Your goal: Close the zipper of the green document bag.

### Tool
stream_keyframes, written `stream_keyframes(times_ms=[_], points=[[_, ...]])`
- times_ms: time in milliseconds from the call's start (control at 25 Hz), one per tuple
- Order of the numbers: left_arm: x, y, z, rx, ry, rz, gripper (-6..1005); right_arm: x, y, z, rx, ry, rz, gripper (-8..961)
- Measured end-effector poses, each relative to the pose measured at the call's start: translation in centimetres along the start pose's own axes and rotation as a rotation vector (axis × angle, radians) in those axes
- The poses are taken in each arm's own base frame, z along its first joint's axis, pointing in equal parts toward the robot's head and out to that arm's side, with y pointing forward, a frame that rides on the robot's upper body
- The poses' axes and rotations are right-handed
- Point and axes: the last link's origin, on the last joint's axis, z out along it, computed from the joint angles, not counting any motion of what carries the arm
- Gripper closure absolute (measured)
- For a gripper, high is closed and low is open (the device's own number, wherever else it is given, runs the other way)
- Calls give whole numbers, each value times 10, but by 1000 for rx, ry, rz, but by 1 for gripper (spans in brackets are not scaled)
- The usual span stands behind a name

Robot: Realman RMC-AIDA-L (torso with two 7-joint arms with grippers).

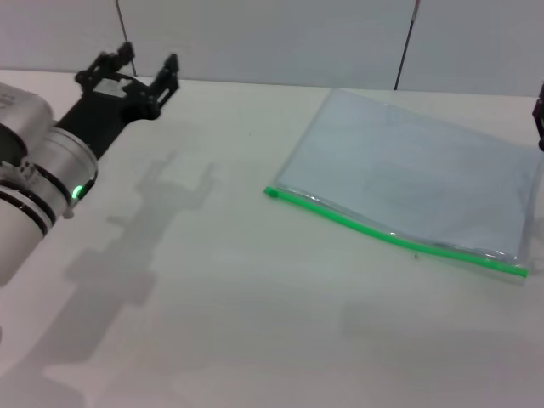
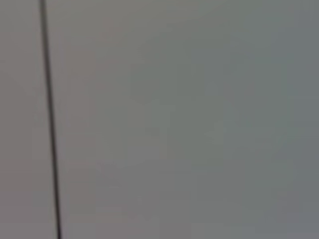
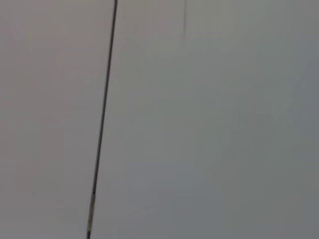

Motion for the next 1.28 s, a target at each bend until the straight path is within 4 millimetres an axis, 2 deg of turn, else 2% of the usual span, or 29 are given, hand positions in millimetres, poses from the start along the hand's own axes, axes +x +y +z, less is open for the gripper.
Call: stream_keyframes(times_ms=[320,720,1280], points=[[-2,-4,1,22,-3,-15,313,4,2,7,3,20,7,388],[-6,-2,11,7,-34,-1,312,11,6,20,-7,61,14,389],[-7,-1,14,2,-44,4,322,14,8,24,-15,81,13,391]])
